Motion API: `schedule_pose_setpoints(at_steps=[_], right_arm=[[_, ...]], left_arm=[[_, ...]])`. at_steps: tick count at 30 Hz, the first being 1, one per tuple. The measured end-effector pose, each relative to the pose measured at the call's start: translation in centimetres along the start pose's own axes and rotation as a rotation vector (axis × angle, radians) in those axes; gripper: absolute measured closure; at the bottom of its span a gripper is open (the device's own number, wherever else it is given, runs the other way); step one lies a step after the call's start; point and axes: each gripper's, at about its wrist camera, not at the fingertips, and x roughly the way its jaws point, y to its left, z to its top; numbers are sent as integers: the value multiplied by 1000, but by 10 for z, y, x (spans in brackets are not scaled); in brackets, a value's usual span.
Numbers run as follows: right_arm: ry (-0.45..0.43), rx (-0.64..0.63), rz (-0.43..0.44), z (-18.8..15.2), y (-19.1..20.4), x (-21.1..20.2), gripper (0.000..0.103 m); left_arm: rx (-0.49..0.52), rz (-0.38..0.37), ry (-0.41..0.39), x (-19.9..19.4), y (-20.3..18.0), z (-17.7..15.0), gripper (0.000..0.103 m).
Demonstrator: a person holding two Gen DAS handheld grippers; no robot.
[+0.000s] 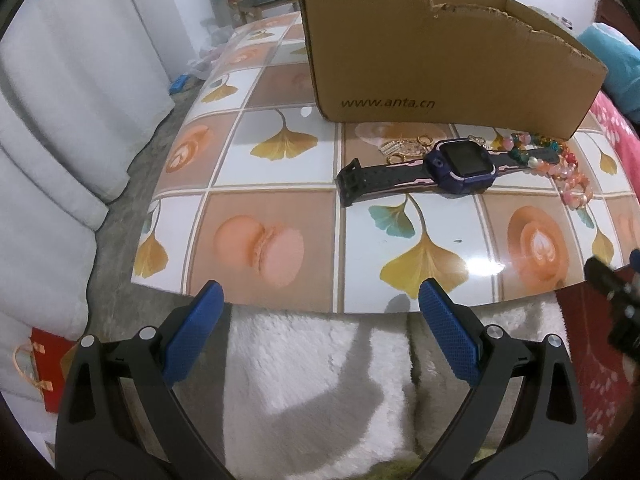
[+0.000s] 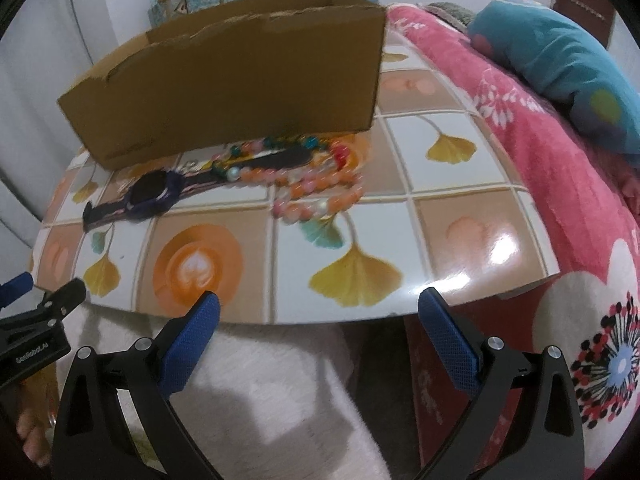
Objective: Organize jewelry
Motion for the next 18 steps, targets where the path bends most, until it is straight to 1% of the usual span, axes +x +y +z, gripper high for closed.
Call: schedule_pose_setpoints(at_steps=[3, 4, 6, 8, 11, 13, 15, 18], right_arm=[[-2, 5, 6, 7, -7, 3, 7], [-11, 9, 17, 9, -10, 4, 7], [-35, 27, 51, 13, -15, 2, 7], [-52, 46, 93, 17, -18, 1, 7], [-61, 42, 133, 22, -14, 2, 7], [-67, 24, 152, 25, -8, 2, 7], [-79, -2, 180, 28, -1, 1, 7], [-84, -29, 202, 32, 8, 2, 7]], left_arm=[[19, -85, -46, -1, 5, -1, 8], [15, -110, -69, -2, 7, -1, 8], [5, -185, -131, -7, 12, -1, 8], [-9, -227, -153, -7, 17, 2, 8], [-24, -251, -142, -4, 19, 10, 8], [-22, -260, -149, -2, 19, 14, 8], [-11, -241, -183, -3, 19, 16, 8], [28, -231, -225, -6, 17, 19, 8]])
